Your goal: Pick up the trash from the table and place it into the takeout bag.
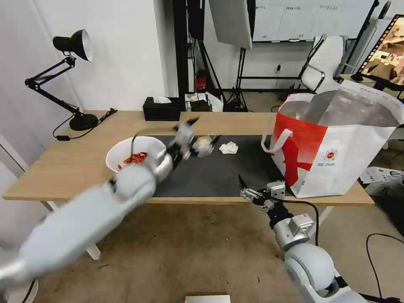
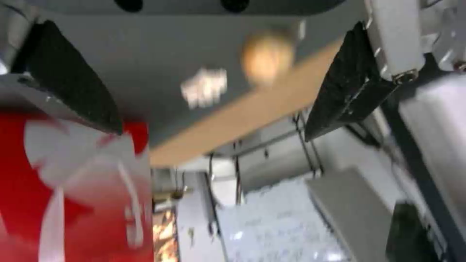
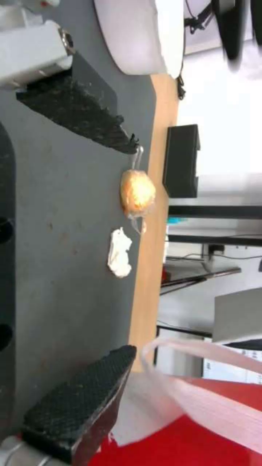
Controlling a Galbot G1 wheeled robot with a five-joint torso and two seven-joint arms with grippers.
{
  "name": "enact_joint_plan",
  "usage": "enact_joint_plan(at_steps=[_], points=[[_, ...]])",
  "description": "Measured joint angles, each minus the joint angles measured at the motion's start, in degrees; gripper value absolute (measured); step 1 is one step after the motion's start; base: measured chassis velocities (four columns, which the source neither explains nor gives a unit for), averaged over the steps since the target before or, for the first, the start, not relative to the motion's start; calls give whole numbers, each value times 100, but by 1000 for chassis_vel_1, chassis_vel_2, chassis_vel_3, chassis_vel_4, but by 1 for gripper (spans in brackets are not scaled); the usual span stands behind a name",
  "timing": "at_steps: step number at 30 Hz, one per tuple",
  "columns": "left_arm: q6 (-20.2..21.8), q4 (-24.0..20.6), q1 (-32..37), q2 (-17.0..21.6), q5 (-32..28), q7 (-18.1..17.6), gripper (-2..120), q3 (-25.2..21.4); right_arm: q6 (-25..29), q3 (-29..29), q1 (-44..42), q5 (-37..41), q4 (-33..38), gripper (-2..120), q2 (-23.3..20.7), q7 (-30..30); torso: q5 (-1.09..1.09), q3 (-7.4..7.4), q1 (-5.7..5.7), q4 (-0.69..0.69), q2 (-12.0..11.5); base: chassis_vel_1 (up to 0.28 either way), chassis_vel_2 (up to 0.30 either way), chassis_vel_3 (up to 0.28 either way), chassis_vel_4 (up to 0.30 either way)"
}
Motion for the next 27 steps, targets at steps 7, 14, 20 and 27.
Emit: enact_joint_plan(at_steps=[7,14,20,27], points=[[-244,-376,2114,-716,888,-11,100,-1369,101,159,-297,-131,158,100,58,112,1,0,0,0,0,0,0,0,0],[-278,-380,3056,-1404,1446,-213,100,-1673,103,207,-521,-244,177,100,135,256,-2,1,0,0,-1,0,0,0,0],[-411,-283,3598,-1829,1793,-297,100,-1963,102,188,-657,-247,-96,100,214,304,-1,1,0,0,-1,0,0,0,0],[-455,-246,3675,-1870,1839,-318,100,-2129,57,117,-663,-251,-191,100,284,304,-2,1,1,0,-1,0,0,0,0]])
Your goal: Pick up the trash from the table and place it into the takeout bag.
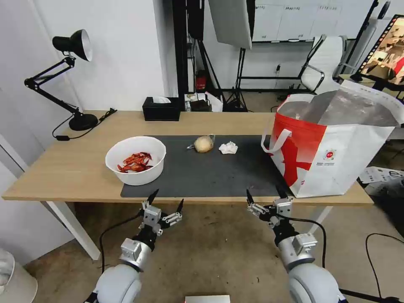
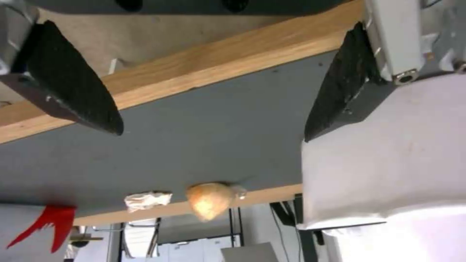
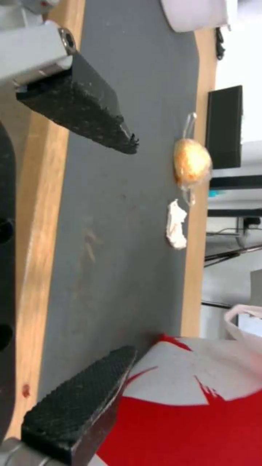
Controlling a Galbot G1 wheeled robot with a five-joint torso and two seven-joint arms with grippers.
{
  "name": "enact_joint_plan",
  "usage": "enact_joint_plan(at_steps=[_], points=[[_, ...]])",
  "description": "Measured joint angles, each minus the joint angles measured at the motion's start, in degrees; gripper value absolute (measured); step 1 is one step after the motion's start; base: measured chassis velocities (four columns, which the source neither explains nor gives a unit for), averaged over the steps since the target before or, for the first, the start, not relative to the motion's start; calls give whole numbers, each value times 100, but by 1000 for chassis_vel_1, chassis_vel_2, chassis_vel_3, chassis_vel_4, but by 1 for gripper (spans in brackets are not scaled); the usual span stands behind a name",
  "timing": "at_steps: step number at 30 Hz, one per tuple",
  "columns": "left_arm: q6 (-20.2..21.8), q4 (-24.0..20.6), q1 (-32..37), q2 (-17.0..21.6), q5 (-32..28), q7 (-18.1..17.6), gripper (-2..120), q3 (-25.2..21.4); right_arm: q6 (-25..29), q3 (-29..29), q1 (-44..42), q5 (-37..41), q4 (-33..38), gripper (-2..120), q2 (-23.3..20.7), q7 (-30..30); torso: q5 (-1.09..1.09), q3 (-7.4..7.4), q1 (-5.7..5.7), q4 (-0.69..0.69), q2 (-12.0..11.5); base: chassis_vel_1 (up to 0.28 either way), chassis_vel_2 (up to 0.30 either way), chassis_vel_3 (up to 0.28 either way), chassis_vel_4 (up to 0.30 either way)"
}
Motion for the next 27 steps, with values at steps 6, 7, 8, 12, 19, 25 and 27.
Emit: enact_joint_plan(at_steps=[6,7,8,12,19,25,27], points=[[-2,14,7,-19,5,-1,100,-11,-50,-57,-23,-1,-29,100,30,3,0,0,0,0,0,0,0,0,0],[-2,15,6,-25,8,-1,100,-9,-62,-63,-24,-1,-29,100,32,3,0,0,0,0,0,0,0,0,0],[-2,18,3,-28,9,-1,100,-5,-78,-67,-24,-1,-31,100,31,4,0,0,0,0,0,0,0,0,0],[-7,43,-24,-7,9,0,100,17,-199,-199,257,152,-141,100,-98,23,0,0,0,-1,0,0,0,0,0],[-9,11,-37,28,-3,0,100,1,-247,-716,1570,987,-756,100,-505,-200,0,2,1,0,-1,0,0,0,0],[-7,-69,6,63,-14,7,100,-127,-719,-1874,3653,1534,-1751,100,-536,305,-1,2,2,2,-1,0,0,0,0],[-6,-94,25,63,-15,9,100,-166,-916,-2131,4044,1610,-2002,100,-449,583,-2,2,2,2,-2,0,0,0,0]])
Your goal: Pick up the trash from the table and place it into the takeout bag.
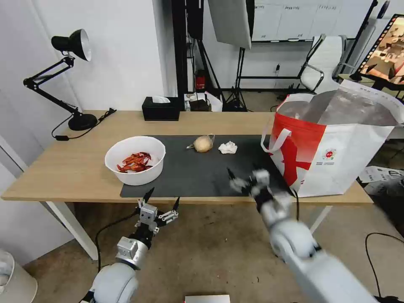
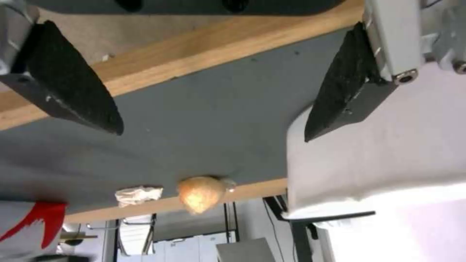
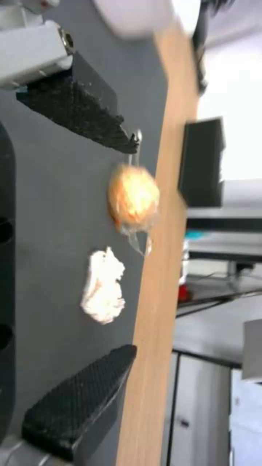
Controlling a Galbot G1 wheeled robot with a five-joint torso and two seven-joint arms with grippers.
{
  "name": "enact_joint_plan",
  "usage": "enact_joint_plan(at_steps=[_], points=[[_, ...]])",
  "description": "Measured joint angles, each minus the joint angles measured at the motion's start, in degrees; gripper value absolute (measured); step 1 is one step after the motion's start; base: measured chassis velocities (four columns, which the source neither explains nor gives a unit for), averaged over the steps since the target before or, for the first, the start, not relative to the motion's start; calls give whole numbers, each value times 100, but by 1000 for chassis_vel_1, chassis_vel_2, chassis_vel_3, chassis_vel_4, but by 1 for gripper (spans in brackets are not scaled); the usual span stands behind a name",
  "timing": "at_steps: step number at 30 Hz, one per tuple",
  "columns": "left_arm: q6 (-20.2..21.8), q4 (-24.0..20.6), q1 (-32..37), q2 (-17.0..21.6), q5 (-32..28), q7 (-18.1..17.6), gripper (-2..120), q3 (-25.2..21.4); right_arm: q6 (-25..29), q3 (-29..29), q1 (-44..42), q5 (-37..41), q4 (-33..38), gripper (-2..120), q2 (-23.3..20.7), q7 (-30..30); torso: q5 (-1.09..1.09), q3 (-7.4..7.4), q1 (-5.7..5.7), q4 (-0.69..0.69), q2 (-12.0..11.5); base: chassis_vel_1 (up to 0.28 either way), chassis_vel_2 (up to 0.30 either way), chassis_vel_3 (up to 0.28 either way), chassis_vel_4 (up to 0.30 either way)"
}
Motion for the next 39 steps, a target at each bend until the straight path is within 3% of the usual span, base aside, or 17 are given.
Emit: enact_joint_plan(at_steps=[3,5,6,15,39], points=[[-2,-12,33,-23,0,10,100,-84,-481,-516,1008,240,-824,100,337,776,0,0,0,0,1,0,0,0,0],[-5,-12,42,-33,0,11,100,-101,-568,-602,1217,261,-1050,100,432,902,-1,0,0,0,0,0,0,0,0],[-34,-5,69,-61,10,13,100,-124,-681,-735,1554,272,-1504,100,619,1064,1,0,0,1,0,0,0,0,0],[-164,49,171,-215,177,25,100,-120,-1014,-848,2082,272,-2918,100,1189,1317,1,-1,0,-2,0,0,0,0,0],[-220,35,241,-196,189,30,100,-165,-1055,-797,2369,651,-3591,100,1566,943,1,-2,-2,-2,1,0,0,0,0]])
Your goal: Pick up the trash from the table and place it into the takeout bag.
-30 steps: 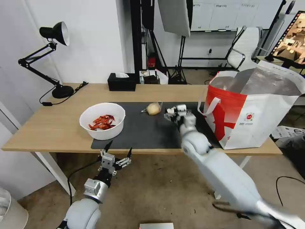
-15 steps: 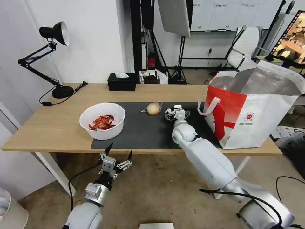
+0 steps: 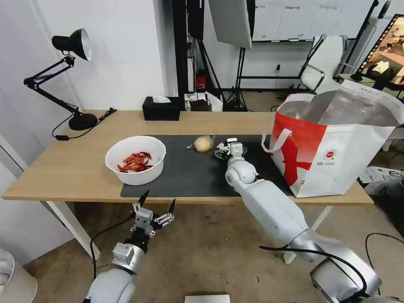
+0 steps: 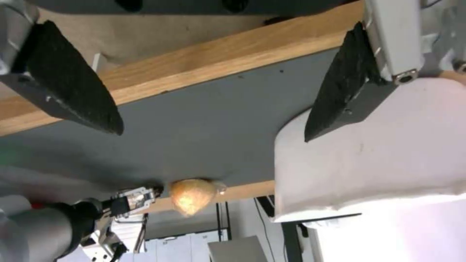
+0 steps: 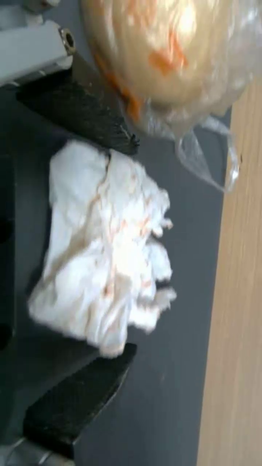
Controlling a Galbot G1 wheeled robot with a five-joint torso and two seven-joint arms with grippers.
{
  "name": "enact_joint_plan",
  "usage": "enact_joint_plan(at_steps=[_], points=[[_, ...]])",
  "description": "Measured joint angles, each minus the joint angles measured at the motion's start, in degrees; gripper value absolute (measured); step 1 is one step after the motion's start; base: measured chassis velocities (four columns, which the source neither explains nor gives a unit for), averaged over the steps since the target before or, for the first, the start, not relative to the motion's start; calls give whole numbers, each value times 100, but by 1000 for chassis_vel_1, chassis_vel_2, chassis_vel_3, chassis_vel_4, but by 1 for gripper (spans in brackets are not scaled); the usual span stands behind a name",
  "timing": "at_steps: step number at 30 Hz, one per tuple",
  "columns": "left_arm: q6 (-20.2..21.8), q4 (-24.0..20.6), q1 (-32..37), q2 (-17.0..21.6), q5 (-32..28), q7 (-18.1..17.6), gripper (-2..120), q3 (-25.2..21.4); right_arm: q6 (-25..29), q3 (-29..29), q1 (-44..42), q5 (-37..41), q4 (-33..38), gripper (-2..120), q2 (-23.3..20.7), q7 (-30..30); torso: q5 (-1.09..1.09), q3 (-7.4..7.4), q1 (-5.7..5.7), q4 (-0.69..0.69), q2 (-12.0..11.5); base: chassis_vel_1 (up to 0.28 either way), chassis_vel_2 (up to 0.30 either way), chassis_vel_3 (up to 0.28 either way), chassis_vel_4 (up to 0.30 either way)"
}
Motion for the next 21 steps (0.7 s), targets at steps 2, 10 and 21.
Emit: enact_joint_plan(at_steps=[2,10,21], points=[[-4,0,2,0,-1,0,100,-3,-14,0,9,16,-12,100,13,-5,0,0,0,0,0,0,0,0,0],[-67,15,29,-18,-2,2,100,19,-70,2,19,120,3,73,44,-24,1,0,0,2,0,0,0,0,0],[-77,34,-10,-4,-4,5,100,63,9,6,-43,143,149,32,-158,-77,1,0,0,0,0,0,0,0,0]])
